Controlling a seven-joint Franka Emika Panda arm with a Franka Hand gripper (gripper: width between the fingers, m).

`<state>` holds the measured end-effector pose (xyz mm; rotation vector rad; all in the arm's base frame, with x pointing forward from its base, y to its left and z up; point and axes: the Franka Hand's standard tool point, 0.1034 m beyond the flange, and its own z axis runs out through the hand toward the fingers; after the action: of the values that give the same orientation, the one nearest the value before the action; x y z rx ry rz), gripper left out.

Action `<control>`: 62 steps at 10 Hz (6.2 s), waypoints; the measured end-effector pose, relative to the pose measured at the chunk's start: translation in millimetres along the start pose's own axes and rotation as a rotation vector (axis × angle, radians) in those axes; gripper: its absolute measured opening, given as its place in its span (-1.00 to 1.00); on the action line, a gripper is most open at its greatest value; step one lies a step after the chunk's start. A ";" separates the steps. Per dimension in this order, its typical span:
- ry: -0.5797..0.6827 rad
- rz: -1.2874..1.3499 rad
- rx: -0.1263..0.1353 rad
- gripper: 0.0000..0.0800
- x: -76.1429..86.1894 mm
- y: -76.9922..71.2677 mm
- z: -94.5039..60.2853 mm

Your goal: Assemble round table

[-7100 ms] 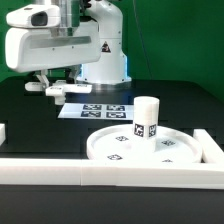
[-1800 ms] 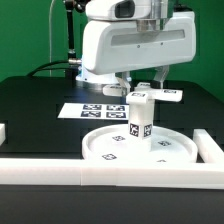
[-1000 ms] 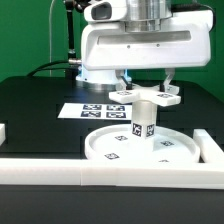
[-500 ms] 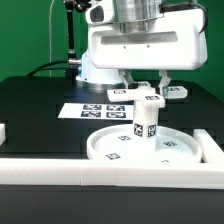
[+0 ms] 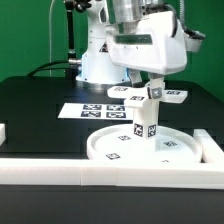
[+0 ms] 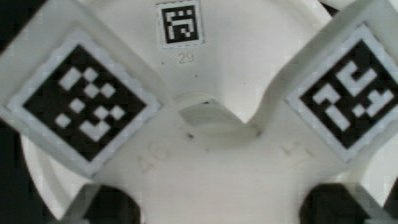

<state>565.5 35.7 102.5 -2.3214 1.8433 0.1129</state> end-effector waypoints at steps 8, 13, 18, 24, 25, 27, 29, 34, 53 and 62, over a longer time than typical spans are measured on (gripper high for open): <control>-0.011 0.304 0.013 0.47 -1.3 -1.7 0.5; -0.058 0.107 -0.027 0.62 -15.2 -10.1 -20.2; -0.033 -0.439 -0.056 0.62 -23.4 -9.2 -17.0; -0.048 -0.941 -0.054 0.62 -22.3 -8.9 -16.7; -0.038 -1.092 -0.051 0.62 -20.6 -10.2 -16.8; -0.033 -1.362 -0.060 0.62 -22.5 -12.9 -18.4; -0.040 -1.493 -0.062 0.62 -21.9 -13.1 -18.3; -0.013 -2.001 -0.074 0.62 -19.1 -12.3 -13.0; -0.061 -2.505 -0.164 0.62 0.4 -1.9 -0.5; -0.047 -2.315 -0.147 0.11 1.8 0.2 -0.2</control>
Offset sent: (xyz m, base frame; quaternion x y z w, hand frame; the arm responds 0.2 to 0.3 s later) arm 0.0021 -0.0056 -0.0026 -0.0281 0.0071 0.1727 0.9845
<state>565.7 33.9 102.4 -2.7094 -1.4434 -0.0447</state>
